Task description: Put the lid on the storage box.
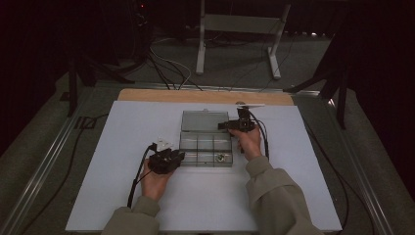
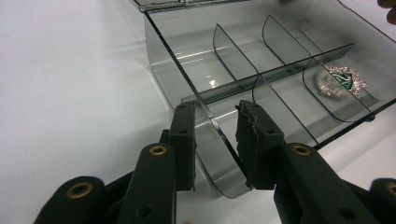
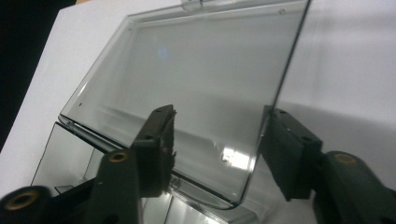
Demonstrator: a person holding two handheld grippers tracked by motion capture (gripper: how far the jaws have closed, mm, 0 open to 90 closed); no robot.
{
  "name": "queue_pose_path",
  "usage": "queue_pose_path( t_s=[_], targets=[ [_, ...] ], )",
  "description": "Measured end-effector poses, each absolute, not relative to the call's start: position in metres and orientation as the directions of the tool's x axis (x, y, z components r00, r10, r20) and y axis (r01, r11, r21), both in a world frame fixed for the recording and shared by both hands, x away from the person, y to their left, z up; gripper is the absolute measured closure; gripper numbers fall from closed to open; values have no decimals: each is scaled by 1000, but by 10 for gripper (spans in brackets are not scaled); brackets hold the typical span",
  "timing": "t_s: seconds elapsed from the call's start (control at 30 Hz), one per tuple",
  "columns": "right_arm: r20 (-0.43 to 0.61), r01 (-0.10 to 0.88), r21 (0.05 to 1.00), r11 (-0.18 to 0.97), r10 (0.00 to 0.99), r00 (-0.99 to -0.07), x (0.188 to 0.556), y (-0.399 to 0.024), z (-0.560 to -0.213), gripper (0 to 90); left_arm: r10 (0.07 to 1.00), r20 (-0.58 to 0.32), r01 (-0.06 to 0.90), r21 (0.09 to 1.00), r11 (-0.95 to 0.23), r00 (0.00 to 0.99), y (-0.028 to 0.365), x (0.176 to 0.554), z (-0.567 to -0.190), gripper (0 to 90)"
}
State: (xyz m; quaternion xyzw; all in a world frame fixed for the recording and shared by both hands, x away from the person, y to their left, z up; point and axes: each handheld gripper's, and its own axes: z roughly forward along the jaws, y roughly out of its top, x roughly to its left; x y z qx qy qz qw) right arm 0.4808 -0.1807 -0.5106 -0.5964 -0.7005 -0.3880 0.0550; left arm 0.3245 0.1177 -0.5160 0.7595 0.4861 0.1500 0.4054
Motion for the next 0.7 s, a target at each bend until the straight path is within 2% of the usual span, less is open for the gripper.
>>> queue_pose_path(
  t_s=[0.4, 0.7],
  targets=[
    [474, 817, 576, 13, 809, -347, 475, -184, -498, 614, 864, -160, 619, 759, -202, 478, 116, 324, -515, 694],
    [368, 747, 657, 100, 822, -434, 465, -184, -488, 681, 866, -160, 620, 759, -199, 473, 116, 325, -515, 694]
  ],
)
